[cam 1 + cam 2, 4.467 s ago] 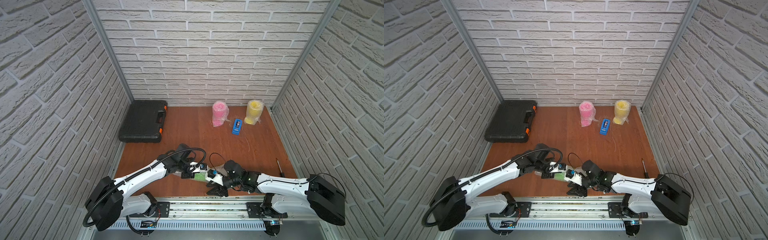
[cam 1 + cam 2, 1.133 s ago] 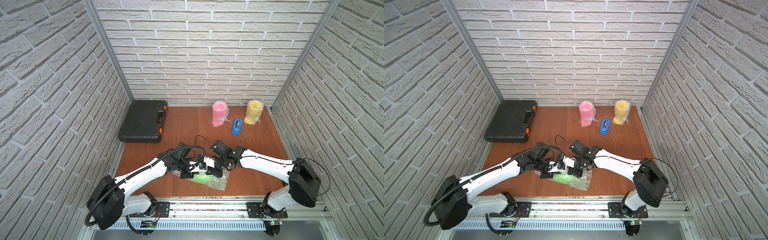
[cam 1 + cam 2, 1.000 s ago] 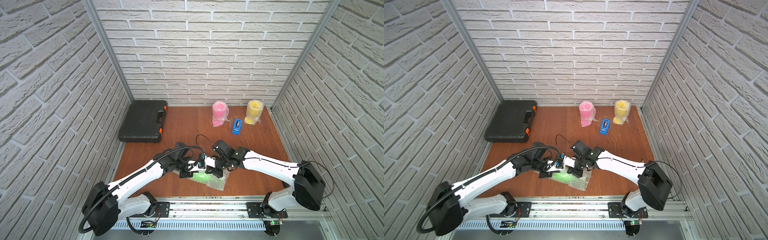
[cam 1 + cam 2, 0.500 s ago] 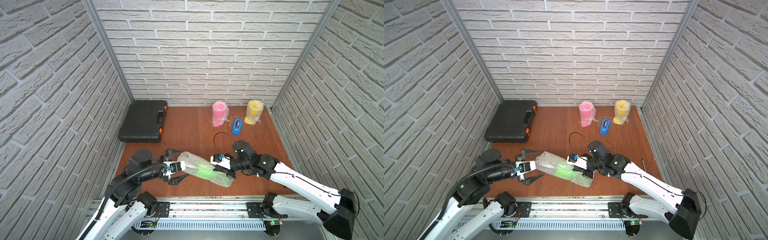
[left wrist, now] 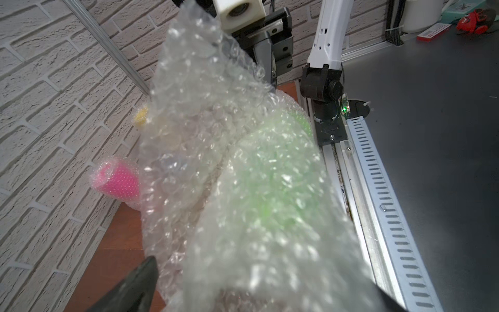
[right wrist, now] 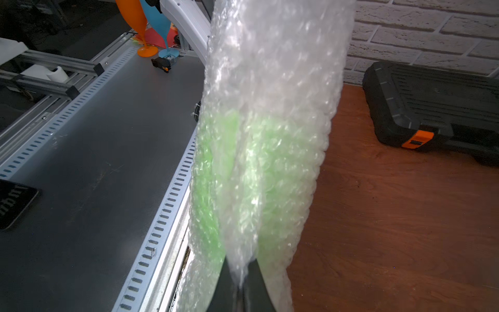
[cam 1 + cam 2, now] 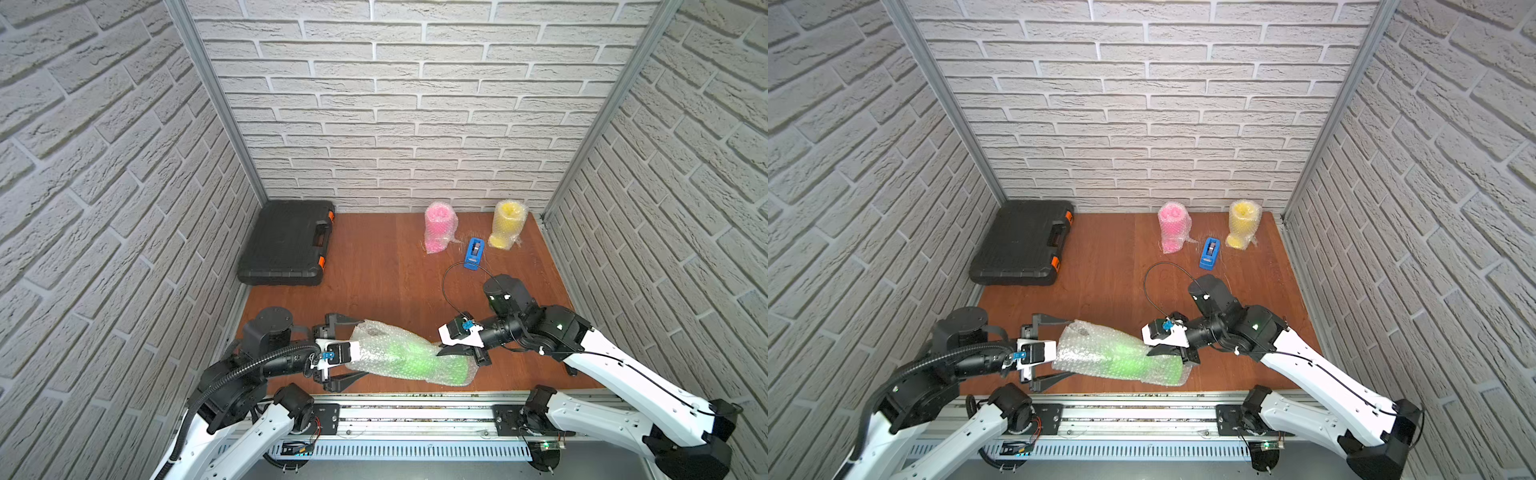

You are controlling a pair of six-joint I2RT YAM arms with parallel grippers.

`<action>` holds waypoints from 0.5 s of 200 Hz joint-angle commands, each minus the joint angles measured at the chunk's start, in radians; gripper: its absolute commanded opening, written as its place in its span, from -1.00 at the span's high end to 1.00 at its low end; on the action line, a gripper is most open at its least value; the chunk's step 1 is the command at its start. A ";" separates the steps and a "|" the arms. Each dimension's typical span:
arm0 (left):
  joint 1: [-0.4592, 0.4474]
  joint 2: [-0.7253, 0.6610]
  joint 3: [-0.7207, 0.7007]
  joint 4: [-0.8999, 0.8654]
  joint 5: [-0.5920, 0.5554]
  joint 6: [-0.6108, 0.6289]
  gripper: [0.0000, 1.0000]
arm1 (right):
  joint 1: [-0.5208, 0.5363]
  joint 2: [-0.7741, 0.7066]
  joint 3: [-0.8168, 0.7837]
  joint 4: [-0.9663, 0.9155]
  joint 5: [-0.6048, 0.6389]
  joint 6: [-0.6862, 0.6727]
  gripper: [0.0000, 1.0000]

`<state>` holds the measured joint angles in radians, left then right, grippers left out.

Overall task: Wrap wine glasses in bubble wrap
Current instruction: Wrap the wine glass in bubble wrap.

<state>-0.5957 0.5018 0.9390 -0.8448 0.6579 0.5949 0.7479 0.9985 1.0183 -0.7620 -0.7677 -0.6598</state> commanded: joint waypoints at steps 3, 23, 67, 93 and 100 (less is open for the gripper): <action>0.007 0.021 0.030 0.048 0.067 0.026 -0.96 | -0.004 0.050 0.039 -0.094 -0.059 -0.076 0.94; 0.006 0.084 0.054 0.043 0.125 0.041 -0.96 | -0.004 0.085 0.060 -0.110 -0.069 -0.094 0.95; 0.006 0.215 0.082 -0.014 0.152 0.101 -0.89 | -0.003 0.115 0.063 -0.110 -0.084 -0.118 0.94; 0.010 0.261 0.095 -0.041 0.153 0.127 -0.18 | -0.004 0.116 0.039 -0.064 -0.047 -0.090 0.95; 0.013 0.266 0.098 -0.041 0.148 0.125 0.10 | -0.004 0.114 0.025 -0.036 -0.030 -0.077 0.94</action>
<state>-0.5934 0.7509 1.0077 -0.8730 0.7841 0.6846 0.7479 1.1183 1.0607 -0.8608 -0.8070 -0.7551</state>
